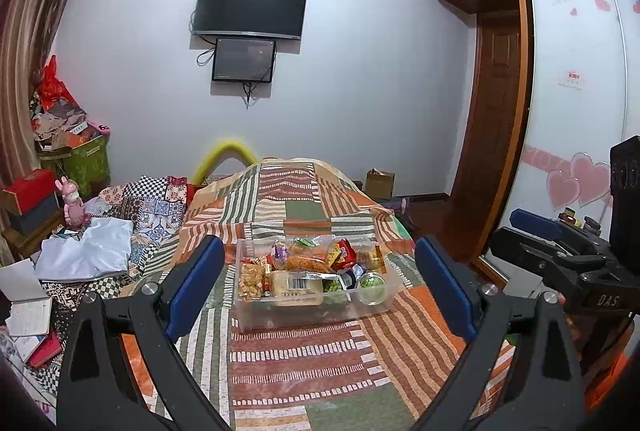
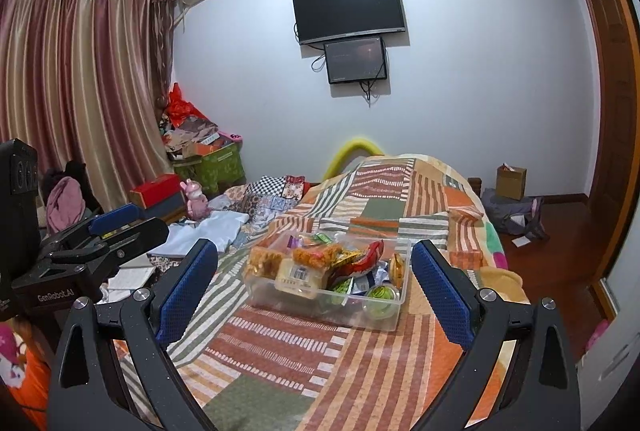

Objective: Organize snacks

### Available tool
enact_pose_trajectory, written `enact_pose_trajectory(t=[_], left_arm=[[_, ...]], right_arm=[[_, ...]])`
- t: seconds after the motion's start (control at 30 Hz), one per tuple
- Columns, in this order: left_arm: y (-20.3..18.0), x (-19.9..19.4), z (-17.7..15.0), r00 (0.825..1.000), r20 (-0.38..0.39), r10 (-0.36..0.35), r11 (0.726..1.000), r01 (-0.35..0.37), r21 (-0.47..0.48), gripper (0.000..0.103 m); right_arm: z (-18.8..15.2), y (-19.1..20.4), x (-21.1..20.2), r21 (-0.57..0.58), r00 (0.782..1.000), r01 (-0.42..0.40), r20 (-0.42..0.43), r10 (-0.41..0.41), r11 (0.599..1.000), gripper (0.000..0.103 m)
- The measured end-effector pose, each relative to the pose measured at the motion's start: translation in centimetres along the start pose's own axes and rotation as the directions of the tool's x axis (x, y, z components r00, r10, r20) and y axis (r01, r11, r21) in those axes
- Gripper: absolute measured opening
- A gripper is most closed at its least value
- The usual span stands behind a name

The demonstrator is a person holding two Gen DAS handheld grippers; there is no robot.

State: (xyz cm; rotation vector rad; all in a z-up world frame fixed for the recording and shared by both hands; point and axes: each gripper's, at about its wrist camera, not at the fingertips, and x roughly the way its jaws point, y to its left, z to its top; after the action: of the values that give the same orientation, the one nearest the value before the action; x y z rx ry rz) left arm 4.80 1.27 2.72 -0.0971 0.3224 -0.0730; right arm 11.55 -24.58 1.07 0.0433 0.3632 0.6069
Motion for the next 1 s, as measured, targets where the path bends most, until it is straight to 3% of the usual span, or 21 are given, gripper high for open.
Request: enact_pose_trajectory(t=[1.0], left_arm=[[0.00,0.47,-0.23,1.000,-0.020,-0.005,1.000,0.004,-0.002,0.097]], right_arm=[[-0.35,0.26,0.01,0.010,1.000,-0.012,-0.003,0.012,1.000,0.097]])
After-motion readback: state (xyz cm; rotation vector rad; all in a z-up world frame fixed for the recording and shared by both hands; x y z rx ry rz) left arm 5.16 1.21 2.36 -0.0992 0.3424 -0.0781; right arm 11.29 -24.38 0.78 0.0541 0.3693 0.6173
